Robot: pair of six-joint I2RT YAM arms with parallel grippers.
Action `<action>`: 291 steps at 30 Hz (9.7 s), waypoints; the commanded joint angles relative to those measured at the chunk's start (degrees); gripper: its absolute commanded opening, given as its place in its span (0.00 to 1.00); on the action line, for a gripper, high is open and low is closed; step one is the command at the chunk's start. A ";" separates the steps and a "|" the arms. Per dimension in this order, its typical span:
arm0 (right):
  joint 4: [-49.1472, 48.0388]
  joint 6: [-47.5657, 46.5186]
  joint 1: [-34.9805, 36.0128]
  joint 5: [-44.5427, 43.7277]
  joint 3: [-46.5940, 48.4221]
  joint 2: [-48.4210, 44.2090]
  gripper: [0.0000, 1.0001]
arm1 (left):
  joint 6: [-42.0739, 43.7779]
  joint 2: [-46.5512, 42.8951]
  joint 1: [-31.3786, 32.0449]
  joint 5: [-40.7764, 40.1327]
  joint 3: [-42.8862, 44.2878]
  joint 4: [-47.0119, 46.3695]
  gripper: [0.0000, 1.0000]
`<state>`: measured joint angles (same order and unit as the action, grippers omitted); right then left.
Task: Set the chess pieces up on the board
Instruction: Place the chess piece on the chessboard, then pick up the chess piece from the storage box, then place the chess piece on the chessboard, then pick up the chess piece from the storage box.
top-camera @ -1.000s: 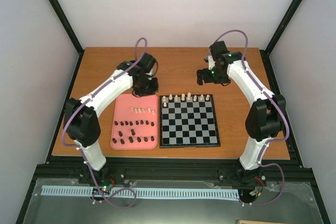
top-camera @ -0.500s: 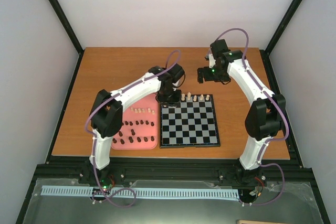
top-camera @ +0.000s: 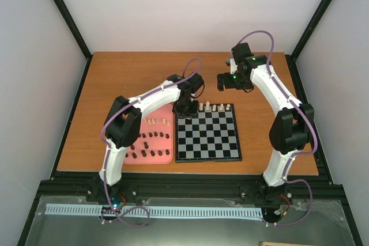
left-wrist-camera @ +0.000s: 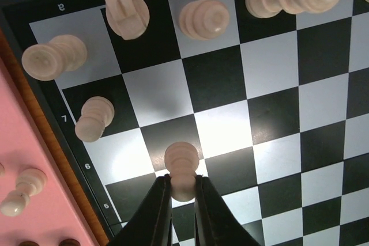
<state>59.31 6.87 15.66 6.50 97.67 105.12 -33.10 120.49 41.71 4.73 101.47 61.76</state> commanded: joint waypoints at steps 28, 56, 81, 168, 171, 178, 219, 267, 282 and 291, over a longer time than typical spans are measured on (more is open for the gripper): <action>-0.84 -0.10 -1.60 1.49 0.78 2.36 1.00 | 2.56 5.91 -3.40 -1.94 7.02 1.09 0.03; -0.90 -0.11 -1.52 1.78 0.44 1.93 1.00 | 2.60 5.99 -3.39 -0.58 6.11 0.38 0.20; -1.20 -0.11 -1.54 2.27 0.07 1.41 1.00 | 2.47 -4.92 -2.95 -0.79 4.80 4.07 0.33; -0.77 -0.37 -1.52 3.28 -0.64 1.86 1.00 | -2.68 -21.55 -26.48 -3.58 -23.20 -6.71 0.06; -0.78 -0.28 -1.58 3.02 -0.59 1.86 1.00 | -1.58 -21.70 -23.26 -3.02 -18.86 -3.83 0.06; -0.48 0.03 -1.54 2.53 0.75 2.32 1.00 | -1.24 -15.59 -9.03 -1.63 -5.72 2.03 0.07; -1.24 -0.19 -1.59 2.69 0.23 3.33 1.00 | 1.83 9.76 2.45 -6.22 13.37 1.49 0.07; -1.17 -0.38 -1.58 3.86 0.53 4.15 1.00 | 2.60 10.05 2.50 -7.12 16.65 1.57 0.26; -1.17 -0.20 -1.59 3.91 0.50 3.90 1.00 | 0.09 -8.33 -0.30 -10.17 5.33 2.80 0.36; -1.13 -0.19 -1.59 4.36 0.45 3.92 1.00 | -7.18 -23.37 -15.72 -5.80 -22.60 -5.50 0.36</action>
<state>58.39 6.85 14.48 10.15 97.56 108.90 -36.29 99.96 31.64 -2.76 85.78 59.79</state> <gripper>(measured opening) 0.999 0.361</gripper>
